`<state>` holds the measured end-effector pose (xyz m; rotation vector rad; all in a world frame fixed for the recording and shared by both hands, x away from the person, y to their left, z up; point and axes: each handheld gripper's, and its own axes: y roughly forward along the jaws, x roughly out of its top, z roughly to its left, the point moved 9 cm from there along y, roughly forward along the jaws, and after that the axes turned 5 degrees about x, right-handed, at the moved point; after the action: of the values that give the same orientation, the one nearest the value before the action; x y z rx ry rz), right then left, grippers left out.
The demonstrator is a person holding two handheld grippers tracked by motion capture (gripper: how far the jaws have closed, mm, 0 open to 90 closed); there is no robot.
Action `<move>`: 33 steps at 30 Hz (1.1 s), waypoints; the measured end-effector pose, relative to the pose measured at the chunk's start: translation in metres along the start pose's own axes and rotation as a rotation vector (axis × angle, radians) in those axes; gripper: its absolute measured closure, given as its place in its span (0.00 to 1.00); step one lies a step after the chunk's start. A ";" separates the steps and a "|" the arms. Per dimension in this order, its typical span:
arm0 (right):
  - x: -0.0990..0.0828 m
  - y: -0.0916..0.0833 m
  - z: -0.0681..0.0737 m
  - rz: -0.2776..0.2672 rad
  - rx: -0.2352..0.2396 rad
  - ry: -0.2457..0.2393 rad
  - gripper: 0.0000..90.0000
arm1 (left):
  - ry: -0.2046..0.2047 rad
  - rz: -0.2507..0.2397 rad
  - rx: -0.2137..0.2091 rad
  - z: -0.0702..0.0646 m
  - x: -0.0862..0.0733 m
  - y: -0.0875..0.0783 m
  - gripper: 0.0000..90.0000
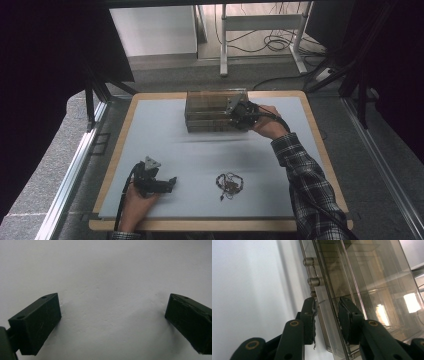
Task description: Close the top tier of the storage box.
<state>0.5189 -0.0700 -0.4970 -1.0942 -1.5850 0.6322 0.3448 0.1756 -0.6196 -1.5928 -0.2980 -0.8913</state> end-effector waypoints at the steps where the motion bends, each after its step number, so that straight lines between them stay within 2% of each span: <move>1: -0.001 0.001 -0.001 -0.001 0.009 -0.004 0.76 | 0.000 0.000 0.000 0.000 0.000 0.000 0.01; 16: -0.007 0.007 -0.008 0.003 0.064 -0.001 0.83 | 0.000 -0.001 0.000 0.000 0.000 0.000 0.01; 33: -0.013 0.009 -0.015 -0.010 0.169 -0.016 0.90 | -0.003 0.000 0.000 0.000 0.000 0.000 0.01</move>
<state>0.5363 -0.0792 -0.5059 -0.9571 -1.5197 0.7556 0.3447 0.1755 -0.6197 -1.5942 -0.2995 -0.8893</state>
